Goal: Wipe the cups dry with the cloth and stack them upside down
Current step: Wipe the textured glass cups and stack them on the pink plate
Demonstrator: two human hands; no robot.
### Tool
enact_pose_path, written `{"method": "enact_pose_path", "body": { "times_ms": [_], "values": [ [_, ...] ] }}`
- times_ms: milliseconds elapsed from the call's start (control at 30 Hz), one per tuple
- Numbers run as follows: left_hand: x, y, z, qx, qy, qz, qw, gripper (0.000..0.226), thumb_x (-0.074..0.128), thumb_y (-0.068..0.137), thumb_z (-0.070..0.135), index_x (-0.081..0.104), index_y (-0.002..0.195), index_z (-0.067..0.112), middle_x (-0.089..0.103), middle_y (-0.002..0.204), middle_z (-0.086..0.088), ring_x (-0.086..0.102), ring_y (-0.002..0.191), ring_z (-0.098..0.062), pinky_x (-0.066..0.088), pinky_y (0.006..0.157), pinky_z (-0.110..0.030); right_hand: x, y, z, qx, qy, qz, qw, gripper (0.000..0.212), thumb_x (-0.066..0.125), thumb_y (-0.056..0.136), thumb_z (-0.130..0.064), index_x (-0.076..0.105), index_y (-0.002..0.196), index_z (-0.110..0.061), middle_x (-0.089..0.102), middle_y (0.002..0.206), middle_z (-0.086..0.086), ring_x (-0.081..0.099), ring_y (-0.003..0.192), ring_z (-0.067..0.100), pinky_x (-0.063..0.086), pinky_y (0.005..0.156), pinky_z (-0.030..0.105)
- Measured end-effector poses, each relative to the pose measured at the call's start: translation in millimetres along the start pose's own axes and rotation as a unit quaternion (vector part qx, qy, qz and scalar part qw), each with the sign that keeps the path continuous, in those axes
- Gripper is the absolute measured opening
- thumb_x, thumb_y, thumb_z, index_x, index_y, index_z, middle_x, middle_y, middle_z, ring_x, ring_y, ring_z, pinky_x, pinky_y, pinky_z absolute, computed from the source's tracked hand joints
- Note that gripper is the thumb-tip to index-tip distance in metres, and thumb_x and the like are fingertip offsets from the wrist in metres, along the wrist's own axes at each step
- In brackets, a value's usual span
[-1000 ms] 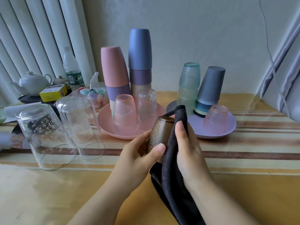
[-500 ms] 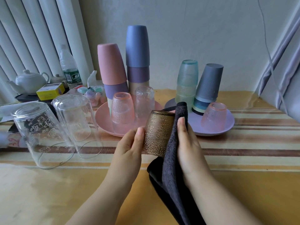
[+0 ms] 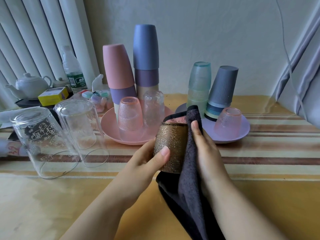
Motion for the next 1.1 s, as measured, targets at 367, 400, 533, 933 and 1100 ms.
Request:
{"method": "enact_pose_path", "body": {
  "times_ms": [367,400,533,933,1100],
  "values": [
    [-19,10,-10,0.023,-0.056,0.158,0.986,0.062,0.068,0.067,0.057,0.062,0.109,0.012,0.066,0.102,-0.011,0.060,0.097,-0.026,0.045,0.100,-0.048,5,-4,1,-0.022,-0.027,0.024,0.999,0.048,0.040,0.070,-0.063,0.064,0.102,-0.035,0.066,0.103,-0.022,0.059,0.099,-0.007,0.044,0.090,0.013],
    [-19,9,-9,0.041,0.007,0.177,0.983,0.052,0.063,0.073,0.060,0.064,0.105,0.019,0.068,0.102,-0.009,0.062,0.097,-0.025,0.046,0.099,-0.048,5,-5,0,-0.031,-0.029,0.034,0.999,0.039,0.041,0.073,-0.059,0.063,0.096,-0.036,0.065,0.097,-0.026,0.059,0.093,-0.013,0.043,0.080,0.006],
    [-11,7,-3,0.076,0.136,0.178,0.972,0.046,0.050,0.090,0.055,0.061,0.123,0.025,0.070,0.110,0.015,0.061,0.109,-0.001,0.047,0.092,-0.017,12,-5,4,-0.056,-0.040,0.038,0.997,0.027,0.046,0.079,-0.052,0.061,0.095,-0.036,0.067,0.099,-0.021,0.060,0.091,-0.012,0.043,0.079,0.008],
    [-18,8,1,0.109,0.390,0.041,0.913,0.103,0.043,0.067,0.089,0.044,0.143,0.019,0.056,0.125,0.007,0.052,0.116,-0.004,0.041,0.099,-0.019,18,-4,2,-0.043,-0.005,-0.064,0.997,0.026,0.056,0.080,-0.044,0.069,0.100,-0.033,0.071,0.104,-0.007,0.063,0.105,0.013,0.043,0.103,0.043],
    [-16,4,6,0.144,0.410,0.018,0.901,0.098,0.044,0.071,0.086,0.043,0.142,0.019,0.052,0.120,0.018,0.049,0.112,0.006,0.033,0.094,-0.003,12,1,0,-0.020,0.020,-0.057,0.998,0.010,0.062,0.087,-0.023,0.071,0.084,-0.021,0.070,0.087,0.006,0.063,0.082,0.020,0.049,0.086,0.041]
  ]
}}
Point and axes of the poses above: each hand's wrist, its own y-axis towards the middle knuckle, its own x-axis out of the palm, z = x × y, the point moved 4 cm from there along y, towards the middle knuckle
